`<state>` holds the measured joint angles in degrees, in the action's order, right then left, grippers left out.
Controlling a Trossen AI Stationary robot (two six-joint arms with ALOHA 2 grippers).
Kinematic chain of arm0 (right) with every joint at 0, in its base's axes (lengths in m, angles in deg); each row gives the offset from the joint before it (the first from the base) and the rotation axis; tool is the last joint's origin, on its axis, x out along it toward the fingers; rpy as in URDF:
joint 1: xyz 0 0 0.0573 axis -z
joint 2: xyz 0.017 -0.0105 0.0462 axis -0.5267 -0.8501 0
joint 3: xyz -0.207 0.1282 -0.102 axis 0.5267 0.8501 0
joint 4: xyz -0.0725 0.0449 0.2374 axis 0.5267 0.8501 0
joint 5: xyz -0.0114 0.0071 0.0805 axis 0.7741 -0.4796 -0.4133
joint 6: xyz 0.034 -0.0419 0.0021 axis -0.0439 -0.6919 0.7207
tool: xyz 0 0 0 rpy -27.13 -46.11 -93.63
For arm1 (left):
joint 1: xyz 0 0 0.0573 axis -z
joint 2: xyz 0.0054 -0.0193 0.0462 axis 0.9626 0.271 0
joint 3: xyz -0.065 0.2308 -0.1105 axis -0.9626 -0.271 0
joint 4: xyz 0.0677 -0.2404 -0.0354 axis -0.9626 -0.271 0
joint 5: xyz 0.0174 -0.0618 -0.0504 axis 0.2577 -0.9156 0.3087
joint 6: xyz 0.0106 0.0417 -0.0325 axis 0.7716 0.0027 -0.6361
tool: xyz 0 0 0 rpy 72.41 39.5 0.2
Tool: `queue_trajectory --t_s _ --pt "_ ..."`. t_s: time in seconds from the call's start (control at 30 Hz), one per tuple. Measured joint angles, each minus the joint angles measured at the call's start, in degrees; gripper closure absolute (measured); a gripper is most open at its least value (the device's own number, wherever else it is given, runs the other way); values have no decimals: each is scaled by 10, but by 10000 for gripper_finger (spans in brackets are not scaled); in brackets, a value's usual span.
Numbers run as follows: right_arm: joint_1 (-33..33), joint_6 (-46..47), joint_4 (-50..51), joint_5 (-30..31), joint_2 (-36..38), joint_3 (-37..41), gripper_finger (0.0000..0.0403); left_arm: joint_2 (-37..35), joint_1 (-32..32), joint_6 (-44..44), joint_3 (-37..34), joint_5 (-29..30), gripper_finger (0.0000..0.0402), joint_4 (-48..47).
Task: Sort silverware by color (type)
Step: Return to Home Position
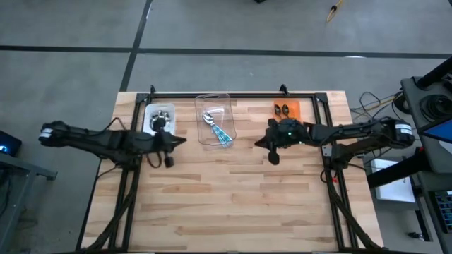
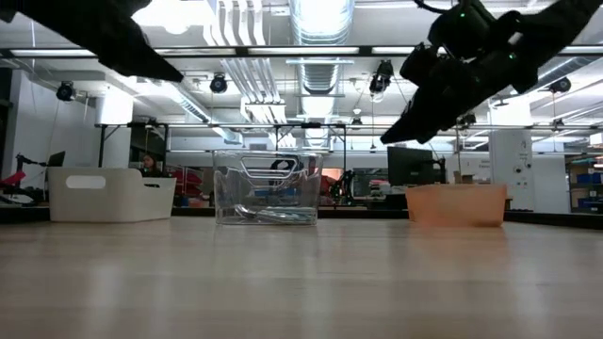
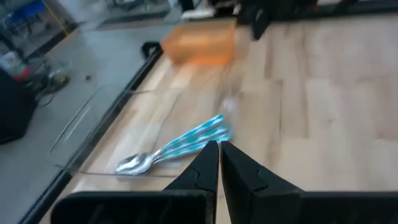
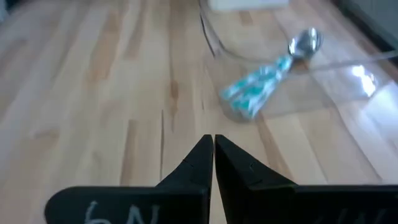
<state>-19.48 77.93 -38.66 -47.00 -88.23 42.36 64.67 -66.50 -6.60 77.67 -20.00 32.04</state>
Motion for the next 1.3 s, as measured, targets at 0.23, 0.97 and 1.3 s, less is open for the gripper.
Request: queue_trajectory --t_s 0.23,0.97,1.3 --pt "7 -1 -71 -27 13 31 394 -138 4 1 -62 -20 402 16" --pt "7 -22 -193 -58 -27 48 394 -370 4 -4 -136 -18 402 23" --pt "7 19 -315 -76 11 141 394 -397 4 -1 -255 -80 402 102"
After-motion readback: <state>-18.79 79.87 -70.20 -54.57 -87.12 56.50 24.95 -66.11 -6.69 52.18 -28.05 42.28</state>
